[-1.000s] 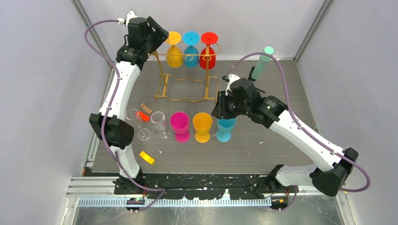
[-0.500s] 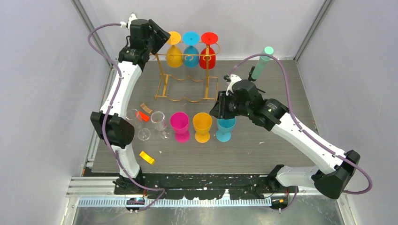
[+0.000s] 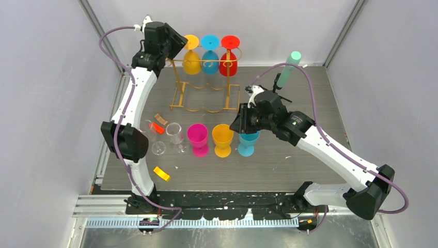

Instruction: Take the wine glass off the wine glass rack

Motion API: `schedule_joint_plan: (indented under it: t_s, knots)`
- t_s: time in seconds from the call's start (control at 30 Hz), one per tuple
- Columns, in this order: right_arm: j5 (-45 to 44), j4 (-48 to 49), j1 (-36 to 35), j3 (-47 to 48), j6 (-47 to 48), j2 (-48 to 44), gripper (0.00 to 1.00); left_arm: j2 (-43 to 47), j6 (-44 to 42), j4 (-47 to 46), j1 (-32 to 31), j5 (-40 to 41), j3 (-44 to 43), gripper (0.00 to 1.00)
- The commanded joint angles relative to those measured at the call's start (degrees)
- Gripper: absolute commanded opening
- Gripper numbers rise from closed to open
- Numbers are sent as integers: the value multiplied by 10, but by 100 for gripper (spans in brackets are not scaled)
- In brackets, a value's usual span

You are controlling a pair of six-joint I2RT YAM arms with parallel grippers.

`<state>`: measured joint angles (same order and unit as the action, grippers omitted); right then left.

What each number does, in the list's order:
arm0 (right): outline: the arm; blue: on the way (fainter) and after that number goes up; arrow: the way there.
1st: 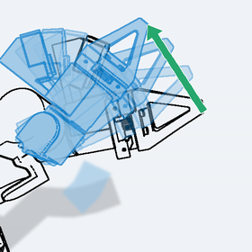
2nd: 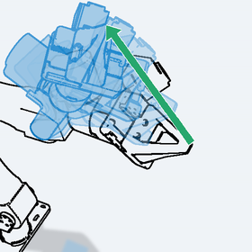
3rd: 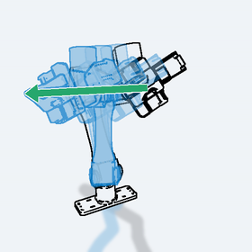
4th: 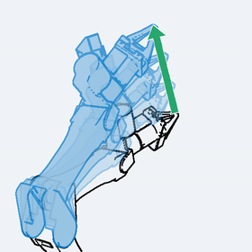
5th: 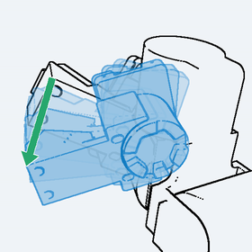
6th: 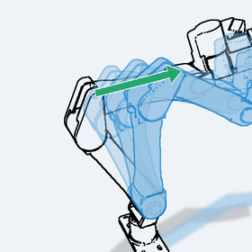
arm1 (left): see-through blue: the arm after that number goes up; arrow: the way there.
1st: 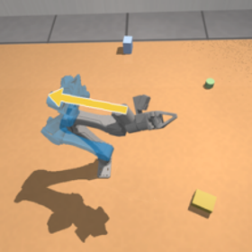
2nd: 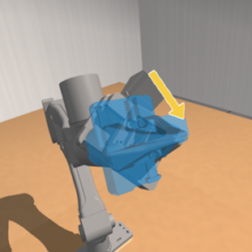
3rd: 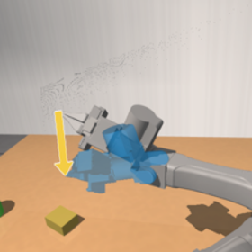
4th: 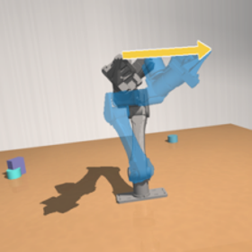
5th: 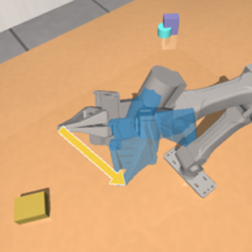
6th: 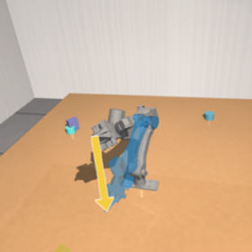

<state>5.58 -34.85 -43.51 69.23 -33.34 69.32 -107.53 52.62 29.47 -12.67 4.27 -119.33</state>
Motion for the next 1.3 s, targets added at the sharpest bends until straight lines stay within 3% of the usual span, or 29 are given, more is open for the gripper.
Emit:
schedule_joint_plan:
  t_s: [0.0,0.33,0.8,1.27]
  knots:
    - [6,27,-3,-1,-9,-20,30,-9,13,-31,4,-15,-13,50]
    - [-2,23,-3,1,-10,-14,22,9,30,-79,7,-38,25,29]
    - [-11,22,-3,-4,-10,-16,20,36,48,-102,13,-60,43,0]
    - [-13,24,-3,-3,-13,-18,20,79,115,-251,29,-75,145,0]
